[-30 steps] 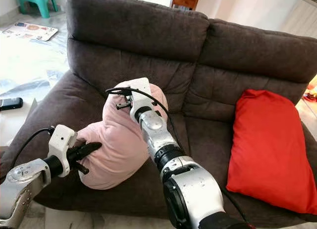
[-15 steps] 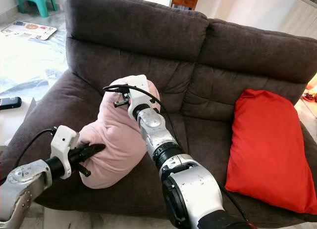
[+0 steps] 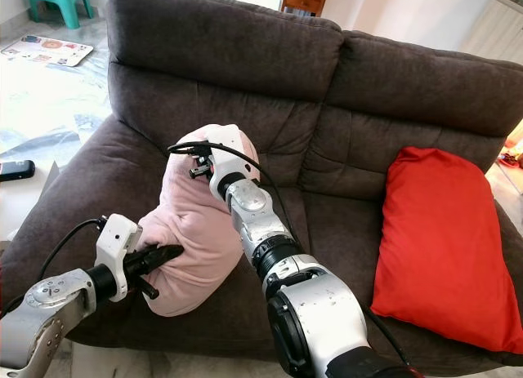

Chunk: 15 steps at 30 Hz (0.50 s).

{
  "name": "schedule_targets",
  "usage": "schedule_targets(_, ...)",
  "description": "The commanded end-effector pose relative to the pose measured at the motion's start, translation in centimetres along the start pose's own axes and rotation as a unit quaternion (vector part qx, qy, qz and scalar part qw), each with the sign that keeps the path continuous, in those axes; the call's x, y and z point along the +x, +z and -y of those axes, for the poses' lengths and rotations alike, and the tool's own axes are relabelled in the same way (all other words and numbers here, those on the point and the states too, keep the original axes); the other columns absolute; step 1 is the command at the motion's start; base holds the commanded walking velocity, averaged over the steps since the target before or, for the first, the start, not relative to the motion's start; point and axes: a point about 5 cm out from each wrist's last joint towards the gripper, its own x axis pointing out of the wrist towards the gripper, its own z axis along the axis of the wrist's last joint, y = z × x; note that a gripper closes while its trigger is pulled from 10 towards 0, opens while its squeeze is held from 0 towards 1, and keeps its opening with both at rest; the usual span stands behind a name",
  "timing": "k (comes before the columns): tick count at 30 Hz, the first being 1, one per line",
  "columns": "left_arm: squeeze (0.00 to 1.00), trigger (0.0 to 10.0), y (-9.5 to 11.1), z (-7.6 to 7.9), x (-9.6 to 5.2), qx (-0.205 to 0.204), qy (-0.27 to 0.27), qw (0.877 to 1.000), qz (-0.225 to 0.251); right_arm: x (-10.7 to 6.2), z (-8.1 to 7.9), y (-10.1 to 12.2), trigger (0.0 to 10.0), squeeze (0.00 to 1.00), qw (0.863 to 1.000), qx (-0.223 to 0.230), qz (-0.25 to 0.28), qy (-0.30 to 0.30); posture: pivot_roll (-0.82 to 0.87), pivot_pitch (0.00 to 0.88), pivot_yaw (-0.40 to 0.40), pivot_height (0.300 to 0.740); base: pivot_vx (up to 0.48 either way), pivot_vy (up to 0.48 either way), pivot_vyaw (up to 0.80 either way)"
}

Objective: Move the pillow to the sofa from floor

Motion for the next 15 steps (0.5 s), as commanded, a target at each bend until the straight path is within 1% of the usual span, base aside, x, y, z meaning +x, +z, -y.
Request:
schedule_targets(1, 0.0, 10.0, 1.18, 1.02, 0.67, 0.018, -0.031, 0.999, 0.029, 0.38, -3.54, -0.21, 10.0, 1.0, 0.998, 0.017, 0.001, 0.053, 0.24, 0.0, -0.224, 0.74, 0.0, 0.0, 0.0)
schedule_targets(8, 0.0, 10.0, 1.01, 0.86, 0.65, 0.02, -0.028, 0.999, 0.023, 0.34, -3.74, -0.32, 10.0, 1.0, 0.998, 0.023, 0.002, 0.057, 0.25, 0.0, -0.223, 0.74, 0.0, 0.0, 0.0)
schedule_targets(15, 0.0, 10.0, 0.79, 1.15, 0.88, 0.02, -0.031, 0.999, 0.02, 0.27, -3.53, -0.5, 10.0, 1.0, 0.998, 0.02, -0.001, 0.056, 0.24, 0.0, -0.225, 0.74, 0.0, 0.0, 0.0)
